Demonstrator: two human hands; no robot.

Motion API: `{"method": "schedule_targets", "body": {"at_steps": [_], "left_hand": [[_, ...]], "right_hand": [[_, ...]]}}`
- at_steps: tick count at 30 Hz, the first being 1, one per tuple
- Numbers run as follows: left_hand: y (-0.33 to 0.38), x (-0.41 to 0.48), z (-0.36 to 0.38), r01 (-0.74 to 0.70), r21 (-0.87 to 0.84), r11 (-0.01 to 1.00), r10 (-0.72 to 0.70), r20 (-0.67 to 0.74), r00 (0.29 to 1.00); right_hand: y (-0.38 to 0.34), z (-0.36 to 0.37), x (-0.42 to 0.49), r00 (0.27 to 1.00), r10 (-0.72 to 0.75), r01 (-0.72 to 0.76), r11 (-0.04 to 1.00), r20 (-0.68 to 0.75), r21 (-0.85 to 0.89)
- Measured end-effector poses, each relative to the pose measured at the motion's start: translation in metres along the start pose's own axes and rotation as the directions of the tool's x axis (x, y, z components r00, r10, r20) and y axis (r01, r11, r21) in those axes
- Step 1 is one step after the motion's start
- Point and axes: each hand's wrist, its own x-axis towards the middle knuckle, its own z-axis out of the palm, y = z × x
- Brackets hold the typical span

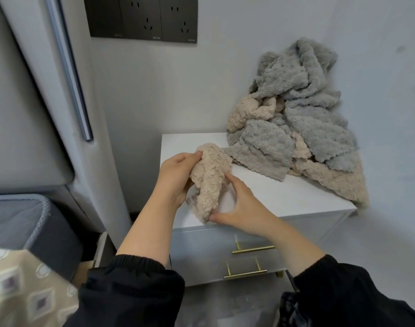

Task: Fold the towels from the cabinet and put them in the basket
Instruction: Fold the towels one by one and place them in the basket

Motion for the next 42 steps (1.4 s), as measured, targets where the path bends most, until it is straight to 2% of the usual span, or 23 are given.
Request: {"method": "schedule_targets", "body": {"at_steps": [2,3,5,7,8,10,11,13,15,16,18,20,22,24,25,27,29,31,34,35,37,39,42], "left_hand": [[0.001,0.001,0.001,-0.014,0.003,1.000,0.014,0.030,0.999],[0.001,0.001,0.001,-0.018,0.007,1.000,0.018,0.048,0.999],[0.003,0.003,0.000,-0.062,0.044,0.997,0.059,0.057,0.997],[0.006,0.007,-0.003,-0.157,0.136,0.978,0.154,0.030,0.988],[0.009,0.008,-0.005,-0.201,0.162,0.966,0.199,0.027,0.980],[0.017,0.010,-0.005,-0.240,0.129,0.962,0.232,0.075,0.970],[0.020,0.009,-0.005,-0.233,0.086,0.969,0.223,0.115,0.968],[0.027,0.005,-0.001,-0.121,0.007,0.993,0.118,0.201,0.972],[0.027,0.003,0.004,0.076,-0.004,0.997,-0.073,0.242,0.968],[0.024,0.005,0.004,0.146,0.002,0.989,-0.143,0.212,0.967],[0.009,0.015,0.002,0.209,0.076,0.975,-0.214,0.057,0.975],[-0.006,0.025,-0.003,0.194,0.321,0.927,-0.173,-0.095,0.980],[-0.016,0.029,-0.006,0.105,0.535,0.838,-0.055,-0.108,0.993],[-0.019,0.028,-0.006,-0.071,0.663,0.745,0.037,0.065,0.997],[-0.018,0.025,-0.003,-0.199,0.734,0.649,0.067,0.205,0.976],[-0.020,0.021,0.000,-0.383,0.824,0.417,0.009,0.418,0.909],[-0.029,0.023,0.000,-0.488,0.851,0.196,-0.050,0.505,0.862],[-0.039,0.028,-0.001,-0.529,0.843,0.098,0.005,0.531,0.847],[-0.039,0.030,-0.002,-0.542,0.838,0.063,0.210,0.520,0.828],[-0.036,0.028,-0.001,-0.521,0.849,0.086,0.261,0.486,0.834],[-0.030,0.028,-0.003,-0.453,0.877,0.158,0.377,0.370,0.849],[-0.025,0.029,-0.006,-0.397,0.899,0.185,0.513,0.256,0.819],[-0.020,0.030,-0.011,-0.276,0.923,0.266,0.557,0.086,0.826]], "right_hand": [[0.001,0.007,0.005,0.984,-0.134,0.133,0.991,-0.116,-0.018],[0.003,0.007,0.008,0.975,-0.144,0.144,0.989,-0.167,-0.014],[0.003,-0.002,0.013,0.973,-0.039,0.059,0.995,-0.227,0.084],[-0.003,-0.020,0.015,0.969,0.092,-0.009,0.941,-0.229,0.340],[-0.008,-0.030,0.015,0.968,0.144,-0.018,0.855,-0.204,0.518],[-0.015,-0.052,0.015,0.971,0.209,-0.034,0.598,-0.115,0.801],[-0.016,-0.062,0.015,0.972,0.225,-0.058,0.514,-0.069,0.856],[-0.016,-0.077,0.016,0.964,0.267,-0.141,0.452,0.018,0.881],[-0.011,-0.085,0.019,0.944,0.327,-0.204,0.500,0.035,0.842],[-0.007,-0.086,0.021,0.929,0.369,-0.216,0.556,-0.006,0.803],[0.003,-0.082,0.023,0.878,0.452,-0.268,0.738,-0.159,0.619],[0.022,-0.076,0.027,0.837,0.469,-0.350,0.855,-0.282,0.382],[0.035,-0.073,0.030,0.826,0.458,-0.402,0.888,-0.328,0.224],[0.041,-0.077,0.029,0.855,0.406,-0.414,0.909,-0.322,0.047],[0.042,-0.078,0.029,0.871,0.379,-0.407,0.913,-0.312,-0.028],[0.043,-0.079,0.026,0.893,0.372,-0.419,0.893,-0.254,-0.163],[0.045,-0.077,0.024,0.891,0.416,-0.453,0.829,-0.180,-0.328],[0.046,-0.077,0.024,0.883,0.446,-0.462,0.768,-0.148,-0.444],[0.051,-0.081,0.022,0.856,0.456,-0.513,0.695,-0.243,-0.504],[0.054,-0.084,0.022,0.838,0.467,-0.543,0.672,-0.281,-0.503],[0.059,-0.090,0.020,0.794,0.501,-0.608,0.647,-0.344,-0.460],[0.064,-0.097,0.019,0.753,0.534,-0.656,0.647,-0.384,-0.388],[0.068,-0.104,0.018,0.760,0.466,-0.631,0.695,-0.453,-0.344]]}}
